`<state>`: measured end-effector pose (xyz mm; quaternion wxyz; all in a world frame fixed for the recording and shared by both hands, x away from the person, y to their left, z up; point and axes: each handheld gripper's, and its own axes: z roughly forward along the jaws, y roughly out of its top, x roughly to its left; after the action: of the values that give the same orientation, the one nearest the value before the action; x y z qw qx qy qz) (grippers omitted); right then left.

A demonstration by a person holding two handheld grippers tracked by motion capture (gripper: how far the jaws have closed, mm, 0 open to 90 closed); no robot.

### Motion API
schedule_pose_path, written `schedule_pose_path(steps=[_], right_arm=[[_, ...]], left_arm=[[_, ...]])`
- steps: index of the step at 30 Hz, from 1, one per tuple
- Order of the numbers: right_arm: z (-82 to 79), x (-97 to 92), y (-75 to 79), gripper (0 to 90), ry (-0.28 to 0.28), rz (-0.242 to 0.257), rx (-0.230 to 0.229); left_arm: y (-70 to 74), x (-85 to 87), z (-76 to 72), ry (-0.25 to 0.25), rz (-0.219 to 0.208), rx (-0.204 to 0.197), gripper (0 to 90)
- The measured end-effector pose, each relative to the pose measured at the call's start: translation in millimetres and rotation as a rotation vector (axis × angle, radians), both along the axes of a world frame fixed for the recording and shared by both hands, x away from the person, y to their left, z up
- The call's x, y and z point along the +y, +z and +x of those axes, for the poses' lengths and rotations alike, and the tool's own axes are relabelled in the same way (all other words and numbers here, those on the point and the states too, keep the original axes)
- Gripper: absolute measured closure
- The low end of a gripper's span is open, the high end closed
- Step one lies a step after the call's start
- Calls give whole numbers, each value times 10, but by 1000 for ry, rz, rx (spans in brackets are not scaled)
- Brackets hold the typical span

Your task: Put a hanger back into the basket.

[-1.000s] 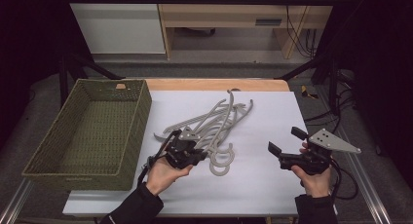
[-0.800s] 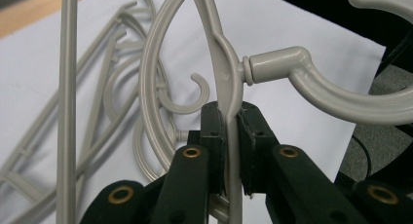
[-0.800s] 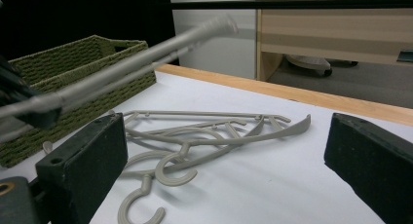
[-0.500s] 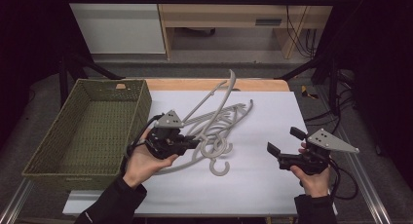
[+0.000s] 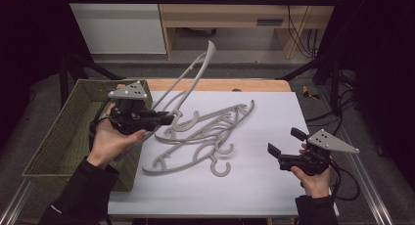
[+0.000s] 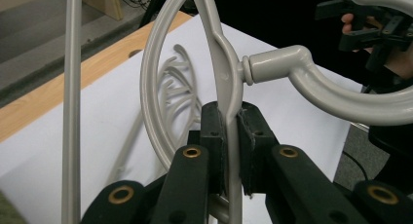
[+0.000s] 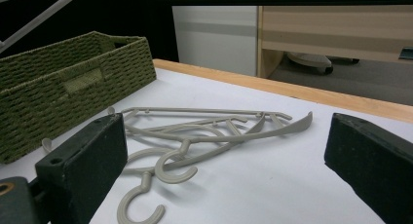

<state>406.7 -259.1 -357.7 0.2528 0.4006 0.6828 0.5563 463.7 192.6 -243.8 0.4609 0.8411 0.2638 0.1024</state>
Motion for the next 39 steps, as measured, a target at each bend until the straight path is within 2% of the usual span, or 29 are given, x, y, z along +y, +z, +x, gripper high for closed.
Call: schedule_pose_path(steps=[1,2,7,10,14,22,33,39], right_arm=[[2,-1,-3,21,2,-5,-3],[2,-1,-3,21,2,-5,-3],[8,16,-9,21,2,-4,6],[9,20,-11,22,3,-7,4],[10,18,-9,22,2,-9,2],[18,27,-19,21,6,-19,9],[24,35,-24,21,4,-19,12],[39,48,-38,19,3,-26,19]], left_arm=[[19,100,40,11,-1,0,824],[19,100,40,11,-1,0,824],[72,324,116,31,22,-23,824],[90,454,165,53,15,-18,824],[75,635,240,70,31,-10,824],[-21,930,322,59,60,20,824],[-223,1332,363,106,91,49,824],[-317,1529,386,119,88,63,824]])
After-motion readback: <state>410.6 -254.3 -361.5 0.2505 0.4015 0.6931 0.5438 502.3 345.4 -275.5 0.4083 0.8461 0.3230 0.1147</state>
